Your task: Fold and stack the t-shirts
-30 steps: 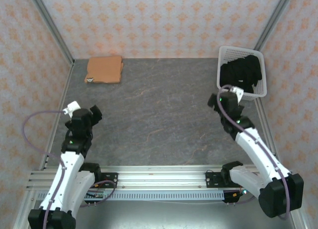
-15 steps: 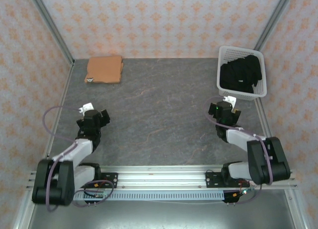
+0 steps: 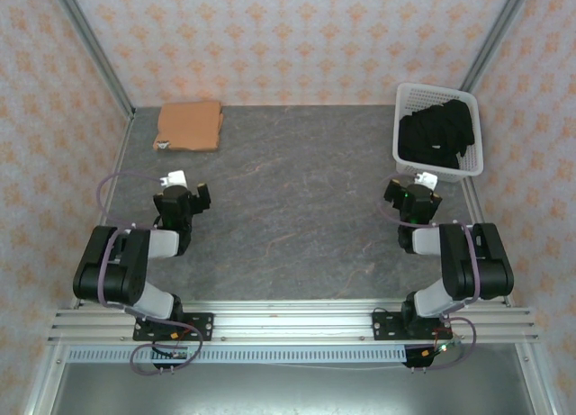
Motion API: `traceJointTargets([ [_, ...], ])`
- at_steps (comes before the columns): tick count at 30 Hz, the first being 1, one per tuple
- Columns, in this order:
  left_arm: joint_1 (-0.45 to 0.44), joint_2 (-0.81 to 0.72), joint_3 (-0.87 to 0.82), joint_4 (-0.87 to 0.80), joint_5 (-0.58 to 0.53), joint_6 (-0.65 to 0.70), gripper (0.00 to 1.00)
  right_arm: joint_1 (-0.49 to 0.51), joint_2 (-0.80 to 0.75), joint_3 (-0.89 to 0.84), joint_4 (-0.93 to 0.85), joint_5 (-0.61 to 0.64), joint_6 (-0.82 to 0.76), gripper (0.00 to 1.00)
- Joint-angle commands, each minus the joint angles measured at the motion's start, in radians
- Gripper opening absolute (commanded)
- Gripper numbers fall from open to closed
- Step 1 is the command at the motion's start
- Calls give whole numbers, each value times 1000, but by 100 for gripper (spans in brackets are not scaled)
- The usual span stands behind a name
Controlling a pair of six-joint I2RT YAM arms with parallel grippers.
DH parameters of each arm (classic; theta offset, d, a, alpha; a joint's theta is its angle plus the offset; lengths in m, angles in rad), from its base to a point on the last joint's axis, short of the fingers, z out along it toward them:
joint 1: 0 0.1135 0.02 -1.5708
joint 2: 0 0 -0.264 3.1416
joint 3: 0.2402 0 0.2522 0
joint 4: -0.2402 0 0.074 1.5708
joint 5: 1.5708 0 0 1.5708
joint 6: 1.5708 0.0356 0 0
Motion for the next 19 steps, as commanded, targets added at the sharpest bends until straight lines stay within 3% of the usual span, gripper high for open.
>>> traceJointTargets([
  [1,-16,-21,35,12,-36,37,100,22,10,30,26,9,-17,99],
  [2,-16,-3,18,86,-38,45,100,25,9,29,21,11,-20,99],
  [3,-15,-19,33,32,-36,39,100,26,10,33,16,13,-22,99],
  [19,-38,-9,46,17,-63,61,100,37,8,29,24,28,-29,99],
])
